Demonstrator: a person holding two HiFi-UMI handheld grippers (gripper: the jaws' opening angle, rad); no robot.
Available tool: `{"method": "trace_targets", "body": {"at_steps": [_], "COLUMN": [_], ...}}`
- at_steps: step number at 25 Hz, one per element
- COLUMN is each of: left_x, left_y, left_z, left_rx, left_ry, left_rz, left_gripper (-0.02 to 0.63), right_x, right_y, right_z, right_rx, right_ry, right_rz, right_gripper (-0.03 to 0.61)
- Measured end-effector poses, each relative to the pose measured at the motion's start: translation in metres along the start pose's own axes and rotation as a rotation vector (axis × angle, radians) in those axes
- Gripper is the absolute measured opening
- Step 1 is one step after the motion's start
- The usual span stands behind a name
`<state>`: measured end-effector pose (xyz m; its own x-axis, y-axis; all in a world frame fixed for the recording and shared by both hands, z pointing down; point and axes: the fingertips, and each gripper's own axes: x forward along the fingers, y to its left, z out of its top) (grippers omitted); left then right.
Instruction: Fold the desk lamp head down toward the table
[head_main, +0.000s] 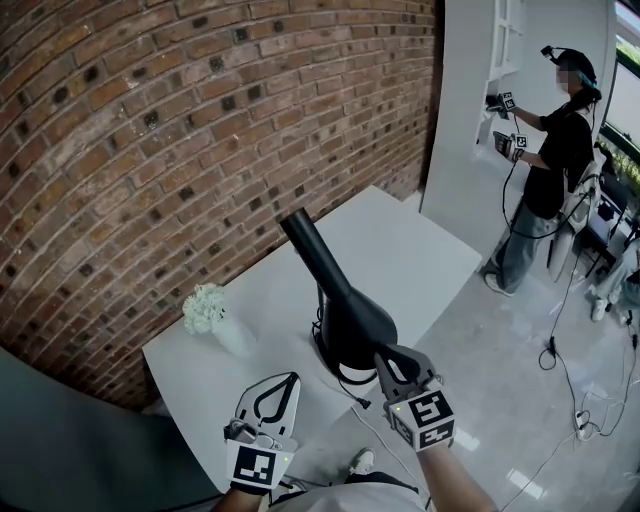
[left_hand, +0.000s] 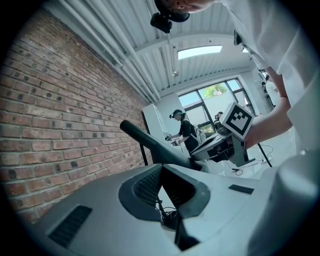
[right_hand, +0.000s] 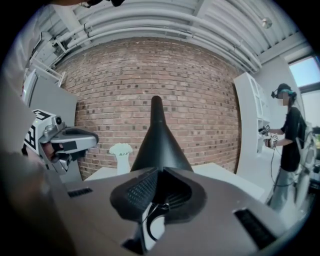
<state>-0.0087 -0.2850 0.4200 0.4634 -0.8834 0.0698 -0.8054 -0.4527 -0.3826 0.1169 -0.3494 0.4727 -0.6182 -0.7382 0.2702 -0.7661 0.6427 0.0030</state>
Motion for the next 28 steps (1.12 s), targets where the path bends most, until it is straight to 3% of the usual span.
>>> {"method": "trace_targets", "body": {"at_steps": [12,28], "left_x": [0.007,-0.001], "left_y": [-0.002,-0.004], "left_z": [-0.01,-0.003], "left_rx": [-0.024,-0.034], "left_ry": [0.015,-0.026], "left_rz": [0.028,0.013], "left_gripper": [0.008,0.008], "right_x": [0.014,-0.004], "right_y": [0.001,0.011], "right_z": [-0.007,0.01], "right_rx": [0.003,0.01], "right_ry": [0.011,-0.035], "right_rz": [0.046,0.003], "right_gripper": [0.02,0.02]}}
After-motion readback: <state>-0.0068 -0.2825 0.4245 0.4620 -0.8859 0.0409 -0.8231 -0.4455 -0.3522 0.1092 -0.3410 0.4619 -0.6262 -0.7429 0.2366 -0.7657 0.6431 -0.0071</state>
